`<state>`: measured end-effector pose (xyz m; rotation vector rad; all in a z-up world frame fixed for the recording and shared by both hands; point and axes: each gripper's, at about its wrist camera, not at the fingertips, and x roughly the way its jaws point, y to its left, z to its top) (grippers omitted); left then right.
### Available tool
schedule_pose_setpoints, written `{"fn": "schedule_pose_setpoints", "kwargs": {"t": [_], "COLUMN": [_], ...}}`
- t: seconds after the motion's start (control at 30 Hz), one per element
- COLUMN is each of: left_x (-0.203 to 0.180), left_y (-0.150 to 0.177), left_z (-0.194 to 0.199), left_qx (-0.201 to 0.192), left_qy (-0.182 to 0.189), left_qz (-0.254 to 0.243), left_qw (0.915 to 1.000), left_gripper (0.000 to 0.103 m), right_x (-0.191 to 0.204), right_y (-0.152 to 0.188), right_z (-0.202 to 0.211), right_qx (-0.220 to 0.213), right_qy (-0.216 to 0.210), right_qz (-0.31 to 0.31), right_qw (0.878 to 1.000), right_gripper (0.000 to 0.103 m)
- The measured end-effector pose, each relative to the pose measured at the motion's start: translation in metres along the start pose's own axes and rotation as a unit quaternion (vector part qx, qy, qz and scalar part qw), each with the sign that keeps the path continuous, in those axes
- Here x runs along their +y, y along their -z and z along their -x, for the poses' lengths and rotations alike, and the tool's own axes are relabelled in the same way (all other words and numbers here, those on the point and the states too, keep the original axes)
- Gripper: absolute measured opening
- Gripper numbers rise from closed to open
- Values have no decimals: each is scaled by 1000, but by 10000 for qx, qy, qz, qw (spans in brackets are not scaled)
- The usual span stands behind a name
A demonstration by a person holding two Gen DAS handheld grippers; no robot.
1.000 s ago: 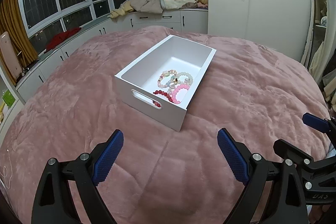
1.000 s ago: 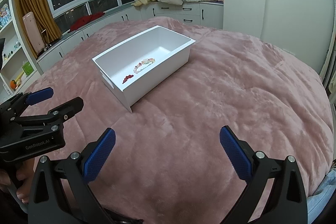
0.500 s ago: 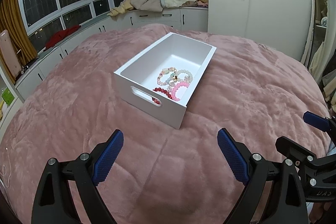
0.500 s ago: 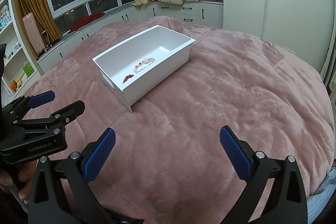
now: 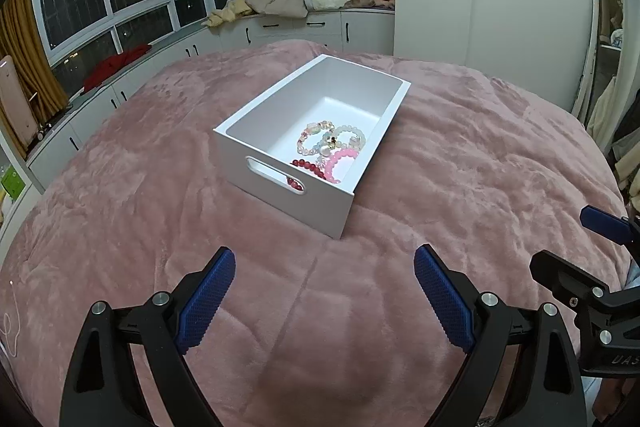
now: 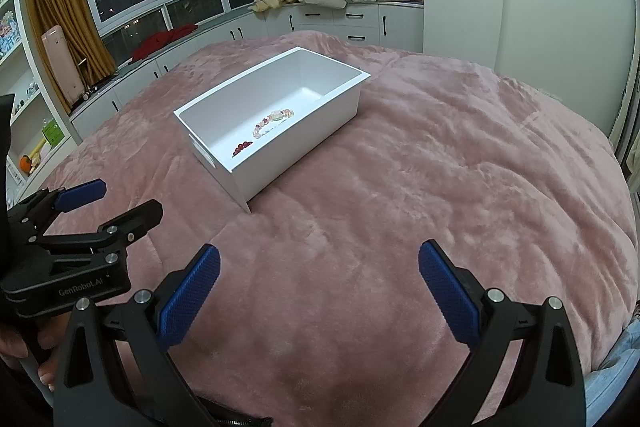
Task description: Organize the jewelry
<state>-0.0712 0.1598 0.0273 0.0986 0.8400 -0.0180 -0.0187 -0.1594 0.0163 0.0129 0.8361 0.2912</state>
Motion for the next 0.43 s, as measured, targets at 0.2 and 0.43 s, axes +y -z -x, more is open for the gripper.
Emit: {"fn": "schedule_pose_setpoints", "kwargs": {"t": [0.2, 0.43], "left_x": [-8, -12], "left_y": [0, -3], "left_z": [-1, 1], "left_qx": [18, -22], "left_qy": [4, 43], "left_qz": [-72, -98], "left_qw": [10000, 9999], "left_gripper": [92, 93], "right_x": [0, 0], "right_y": [0, 2], "right_z": [1, -1], "right_qx": [9, 37], "right_qy": [-10, -6], "right_qz": [-12, -40], "right_qw": [10000, 10000], "right_gripper": [98, 98]}}
